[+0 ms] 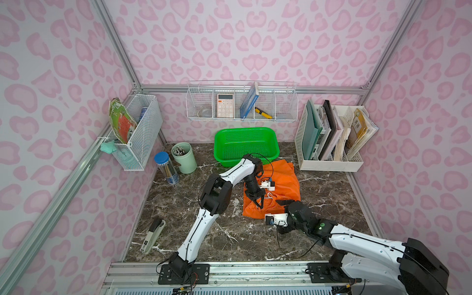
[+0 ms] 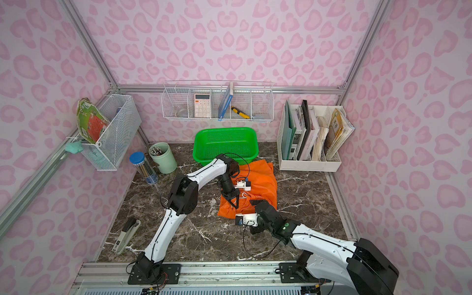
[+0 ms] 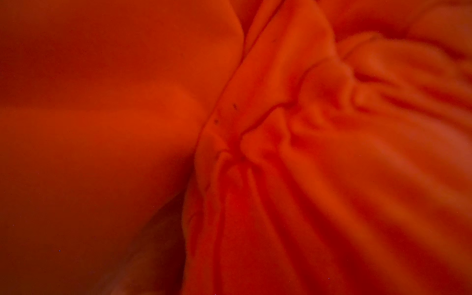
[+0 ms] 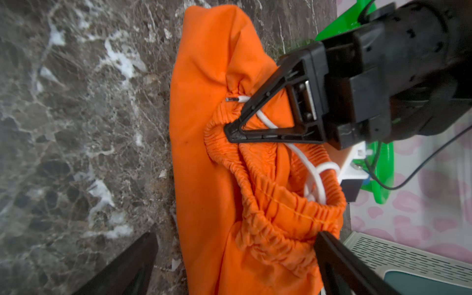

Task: Roll up the shorts
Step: Roll the shorts at the center of the board.

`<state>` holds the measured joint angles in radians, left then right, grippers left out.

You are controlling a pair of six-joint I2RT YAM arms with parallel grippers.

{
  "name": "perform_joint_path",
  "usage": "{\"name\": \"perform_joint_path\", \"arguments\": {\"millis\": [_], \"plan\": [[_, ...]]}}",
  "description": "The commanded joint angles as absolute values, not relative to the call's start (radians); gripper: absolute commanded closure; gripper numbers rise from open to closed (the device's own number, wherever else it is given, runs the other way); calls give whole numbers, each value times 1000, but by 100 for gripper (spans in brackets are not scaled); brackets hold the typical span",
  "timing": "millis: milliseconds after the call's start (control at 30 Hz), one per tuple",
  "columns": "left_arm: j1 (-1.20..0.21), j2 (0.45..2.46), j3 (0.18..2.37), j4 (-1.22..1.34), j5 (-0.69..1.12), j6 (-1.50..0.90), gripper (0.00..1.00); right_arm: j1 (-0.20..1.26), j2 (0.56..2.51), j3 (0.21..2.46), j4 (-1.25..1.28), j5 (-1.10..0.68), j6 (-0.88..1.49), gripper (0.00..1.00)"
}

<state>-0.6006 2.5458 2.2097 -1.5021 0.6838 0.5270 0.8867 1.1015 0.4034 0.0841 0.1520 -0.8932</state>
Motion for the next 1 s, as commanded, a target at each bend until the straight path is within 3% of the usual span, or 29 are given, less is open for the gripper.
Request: {"name": "perform_joint_path", "arguments": {"millis": [0, 433, 567, 833, 967], "plan": [[-600, 2535, 2205, -1519, 705, 546, 100, 879, 1143, 400, 154, 186, -977, 1], [-606, 2540, 2188, -1525, 742, 557, 100, 788, 1277, 423, 218, 79, -1028, 1], [-607, 2552, 2184, -1526, 747, 558, 96, 786, 1316, 425, 214, 57, -1028, 3], [-607, 2524, 2136, -1490, 715, 546, 81, 766, 1431, 467, 159, 22, -1011, 21], [-606, 2501, 2098, -1475, 697, 545, 70, 760, 1488, 484, 143, 18, -996, 42]]}}
